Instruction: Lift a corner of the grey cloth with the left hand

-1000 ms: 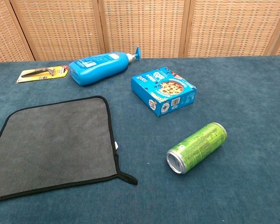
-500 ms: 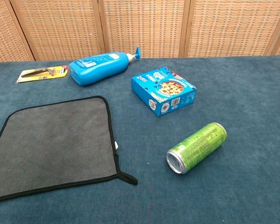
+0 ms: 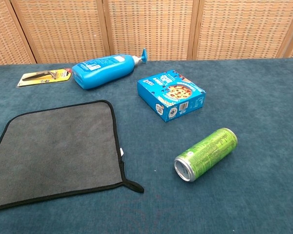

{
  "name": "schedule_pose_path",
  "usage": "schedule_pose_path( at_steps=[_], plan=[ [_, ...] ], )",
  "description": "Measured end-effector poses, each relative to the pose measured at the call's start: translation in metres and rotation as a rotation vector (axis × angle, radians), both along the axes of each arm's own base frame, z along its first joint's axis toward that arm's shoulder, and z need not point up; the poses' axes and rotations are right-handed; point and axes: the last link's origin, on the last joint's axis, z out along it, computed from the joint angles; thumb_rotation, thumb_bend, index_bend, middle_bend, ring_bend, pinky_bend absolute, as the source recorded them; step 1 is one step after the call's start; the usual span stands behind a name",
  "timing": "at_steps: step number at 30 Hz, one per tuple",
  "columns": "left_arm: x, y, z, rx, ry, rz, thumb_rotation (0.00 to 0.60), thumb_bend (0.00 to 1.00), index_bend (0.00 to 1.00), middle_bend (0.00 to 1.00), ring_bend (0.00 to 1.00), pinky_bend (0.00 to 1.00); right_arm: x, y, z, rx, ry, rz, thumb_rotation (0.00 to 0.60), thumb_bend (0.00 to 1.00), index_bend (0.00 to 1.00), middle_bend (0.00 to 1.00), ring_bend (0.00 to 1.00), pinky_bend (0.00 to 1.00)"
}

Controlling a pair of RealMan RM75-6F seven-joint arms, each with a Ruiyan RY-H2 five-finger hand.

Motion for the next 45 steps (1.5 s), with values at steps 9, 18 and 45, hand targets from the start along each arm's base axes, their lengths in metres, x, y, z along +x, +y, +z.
schedule_pose_path(
  at_steps=[9,18,45],
  plan=[
    [-0.003,0.001,-0.021,-0.014,0.004,-0.022,0.600,0.18,0.28,0.00,0.00,0.00,0.000,0.000,0.002,-0.008,-0.004,0.001,0.600,0.00,0.00,0.00,0.00,0.00],
    [-0.003,0.002,-0.031,-0.026,0.003,-0.031,0.600,0.18,0.28,0.00,0.00,0.00,0.000,0.000,0.003,-0.015,-0.007,0.004,0.600,0.00,0.00,0.00,0.00,0.00],
    [0.002,0.011,-0.049,-0.059,0.019,-0.040,0.600,0.18,0.29,0.00,0.00,0.00,-0.001,-0.002,0.006,-0.033,-0.019,-0.001,0.600,0.00,0.00,0.00,0.00,0.00]
  ],
)
